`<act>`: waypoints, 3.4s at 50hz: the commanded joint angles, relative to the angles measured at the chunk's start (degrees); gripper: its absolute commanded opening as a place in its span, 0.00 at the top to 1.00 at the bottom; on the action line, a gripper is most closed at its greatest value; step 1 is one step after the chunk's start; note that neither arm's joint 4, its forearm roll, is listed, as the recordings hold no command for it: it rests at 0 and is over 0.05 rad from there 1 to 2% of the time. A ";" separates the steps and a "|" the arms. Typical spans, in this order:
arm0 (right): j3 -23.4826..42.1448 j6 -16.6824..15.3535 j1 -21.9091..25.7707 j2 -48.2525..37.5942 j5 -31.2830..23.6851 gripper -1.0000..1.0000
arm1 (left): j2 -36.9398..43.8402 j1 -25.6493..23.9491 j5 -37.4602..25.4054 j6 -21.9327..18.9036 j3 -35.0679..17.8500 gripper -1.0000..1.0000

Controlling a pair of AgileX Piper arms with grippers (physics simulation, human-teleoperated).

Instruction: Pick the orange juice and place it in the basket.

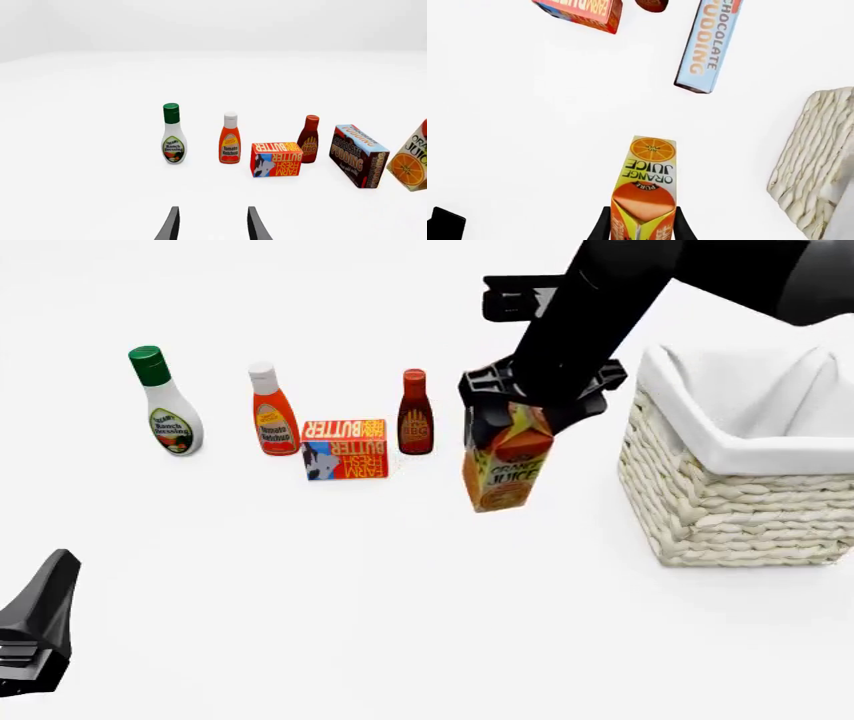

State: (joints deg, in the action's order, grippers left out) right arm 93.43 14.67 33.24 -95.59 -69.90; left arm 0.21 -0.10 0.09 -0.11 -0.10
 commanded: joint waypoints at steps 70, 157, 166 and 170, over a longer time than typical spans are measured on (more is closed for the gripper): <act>12.17 -23.11 -18.81 7.56 0.00 1.00 | 0.00 0.00 0.00 0.00 0.00 0.00; 7.70 -28.82 -40.34 19.20 0.00 1.00 | 0.00 -0.01 0.00 -0.01 0.00 0.00; 7.79 -27.09 -40.51 18.85 0.00 1.00 | 0.00 0.01 0.00 0.00 0.00 0.00; 8.32 -25.33 -40.21 18.26 0.00 1.00 | 0.00 0.01 0.00 0.01 0.00 0.00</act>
State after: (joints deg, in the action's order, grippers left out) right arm 101.06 -14.09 -6.75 -77.14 -69.90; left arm 0.21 -0.10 0.09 -0.11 -0.10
